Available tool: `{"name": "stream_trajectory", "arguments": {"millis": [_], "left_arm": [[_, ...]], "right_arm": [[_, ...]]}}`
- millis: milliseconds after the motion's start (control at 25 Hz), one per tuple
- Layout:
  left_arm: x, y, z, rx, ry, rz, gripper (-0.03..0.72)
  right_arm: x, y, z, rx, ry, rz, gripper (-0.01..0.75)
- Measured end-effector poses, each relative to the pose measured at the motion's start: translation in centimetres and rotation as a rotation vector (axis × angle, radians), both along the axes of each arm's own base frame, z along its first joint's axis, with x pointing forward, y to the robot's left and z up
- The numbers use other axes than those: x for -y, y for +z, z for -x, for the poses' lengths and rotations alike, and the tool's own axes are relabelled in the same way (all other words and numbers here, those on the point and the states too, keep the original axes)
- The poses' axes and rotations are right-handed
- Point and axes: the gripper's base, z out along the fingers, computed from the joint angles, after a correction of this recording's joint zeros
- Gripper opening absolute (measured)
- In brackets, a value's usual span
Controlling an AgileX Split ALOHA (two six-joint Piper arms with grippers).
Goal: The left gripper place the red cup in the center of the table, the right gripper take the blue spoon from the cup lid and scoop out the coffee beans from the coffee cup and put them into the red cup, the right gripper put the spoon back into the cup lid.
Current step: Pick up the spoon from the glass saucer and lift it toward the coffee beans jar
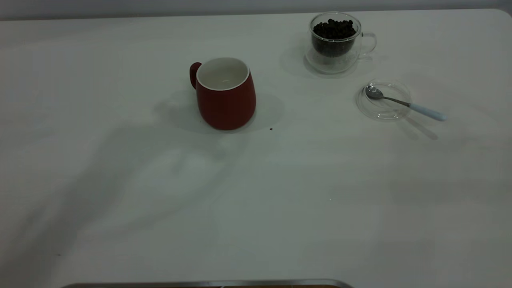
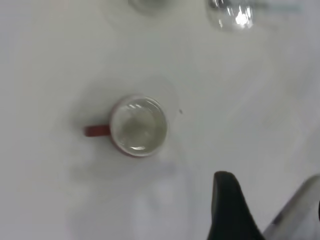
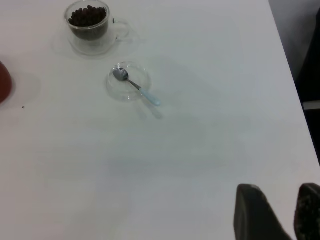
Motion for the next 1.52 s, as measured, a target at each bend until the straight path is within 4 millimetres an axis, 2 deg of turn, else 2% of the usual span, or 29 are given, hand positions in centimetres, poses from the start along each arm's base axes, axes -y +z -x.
{"name": "stream_trajectory", "arguments": {"millis": [80, 160, 240, 320, 480, 720, 1000, 1120, 1360, 1520], "left_arm": [[-1.0, 2.3, 1.8, 0.057, 0.040, -0.005, 0.482], [-1.6, 3.7, 3.7, 0.091, 0.069, -0.021, 0.482], [-1.9, 4.3, 6.1, 0.099, 0.081, -0.034, 0.482], [-1.9, 4.0, 8.2, 0.095, 0.084, -0.065, 0.482], [-3.0, 1.9, 11.7, 0.053, 0.121, -0.150, 0.482], [-5.5, -3.8, 16.1, -0.107, 0.142, -0.251, 0.482], [-9.3, -10.0, 21.5, -0.264, 0.157, -0.353, 0.482], [-11.0, -11.7, 23.7, -0.282, 0.156, -0.368, 0.482], [-13.6, -13.8, 27.0, -0.201, 0.162, -0.320, 0.482], [-14.9, -13.1, 28.6, -0.082, 0.172, -0.227, 0.482]], "right_arm": [[0.0, 0.0, 0.0, 0.000, 0.000, 0.000, 0.238], [0.0, 0.0, 0.0, 0.000, 0.000, 0.000, 0.238], [0.0, 0.0, 0.0, 0.000, 0.000, 0.000, 0.238], [0.0, 0.0, 0.0, 0.000, 0.000, 0.000, 0.238], [0.0, 0.0, 0.0, 0.000, 0.000, 0.000, 0.238], [0.0, 0.0, 0.0, 0.000, 0.000, 0.000, 0.238], [0.0, 0.0, 0.0, 0.000, 0.000, 0.000, 0.238], [0.0, 0.0, 0.0, 0.000, 0.000, 0.000, 0.238], [0.0, 0.0, 0.0, 0.000, 0.000, 0.000, 0.238], [0.0, 0.0, 0.0, 0.000, 0.000, 0.000, 0.238]]}}
